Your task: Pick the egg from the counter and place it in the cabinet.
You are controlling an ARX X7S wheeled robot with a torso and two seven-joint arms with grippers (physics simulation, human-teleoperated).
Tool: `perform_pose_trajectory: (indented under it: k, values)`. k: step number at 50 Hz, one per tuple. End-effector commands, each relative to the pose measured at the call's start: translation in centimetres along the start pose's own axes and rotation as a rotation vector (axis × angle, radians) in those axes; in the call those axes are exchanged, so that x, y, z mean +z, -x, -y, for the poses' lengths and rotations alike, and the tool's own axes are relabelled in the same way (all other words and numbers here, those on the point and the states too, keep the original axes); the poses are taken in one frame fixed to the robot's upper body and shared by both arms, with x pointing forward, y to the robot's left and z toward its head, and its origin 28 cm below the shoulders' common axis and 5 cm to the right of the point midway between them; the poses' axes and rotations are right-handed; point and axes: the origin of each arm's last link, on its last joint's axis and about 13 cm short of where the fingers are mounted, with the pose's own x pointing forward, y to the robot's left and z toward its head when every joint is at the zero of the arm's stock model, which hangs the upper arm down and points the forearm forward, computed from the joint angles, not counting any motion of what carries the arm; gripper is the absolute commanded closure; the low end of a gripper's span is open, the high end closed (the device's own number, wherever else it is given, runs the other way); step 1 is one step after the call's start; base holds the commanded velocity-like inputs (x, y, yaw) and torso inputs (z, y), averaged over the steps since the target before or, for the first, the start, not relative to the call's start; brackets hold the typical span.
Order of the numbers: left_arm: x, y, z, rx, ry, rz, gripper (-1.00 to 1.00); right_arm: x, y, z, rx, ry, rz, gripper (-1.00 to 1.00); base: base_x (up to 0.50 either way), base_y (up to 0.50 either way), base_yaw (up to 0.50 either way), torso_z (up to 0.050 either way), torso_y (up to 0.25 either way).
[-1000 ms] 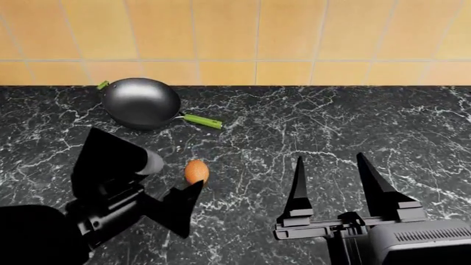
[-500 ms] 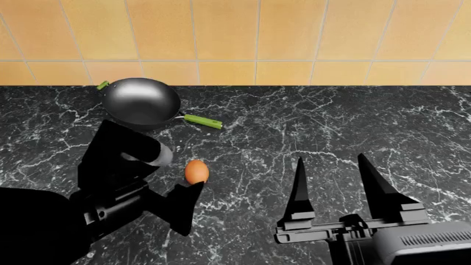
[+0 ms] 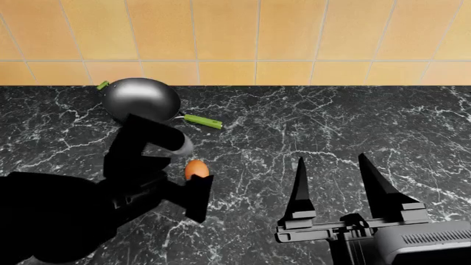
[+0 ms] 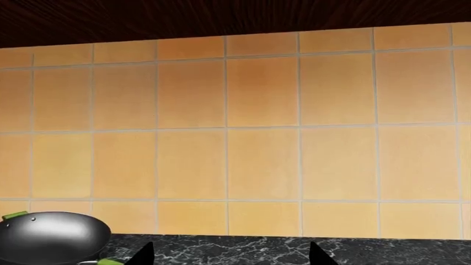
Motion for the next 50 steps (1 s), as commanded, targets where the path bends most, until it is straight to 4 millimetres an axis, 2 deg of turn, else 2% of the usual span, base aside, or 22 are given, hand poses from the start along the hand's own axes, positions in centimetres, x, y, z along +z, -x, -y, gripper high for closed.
perform_pose_trajectory:
  k: [1, 28, 50]
  values:
    - [-0.4, -1.5, 0.0, 0.035, -0.013, -0.015, -1.0, 0.0, 0.0, 0.0, -0.001, 0.0, -0.002, -1.0, 0.0, 0.0, 0.0, 0.0, 0.0]
    - [-1.2, -3.9, 0.2, 0.061, -0.029, -0.021, -1.0, 0.0, 0.0, 0.0, 0.001, -0.006, -0.004, -1.0, 0.0, 0.0, 0.0, 0.0, 0.0]
    - [-2.2, -6.2, -0.8, 0.08, -0.006, -0.06, -1.0, 0.2, 0.6, 0.1, -0.001, -0.004, -0.005, -1.0, 0.0, 0.0, 0.0, 0.0, 0.0]
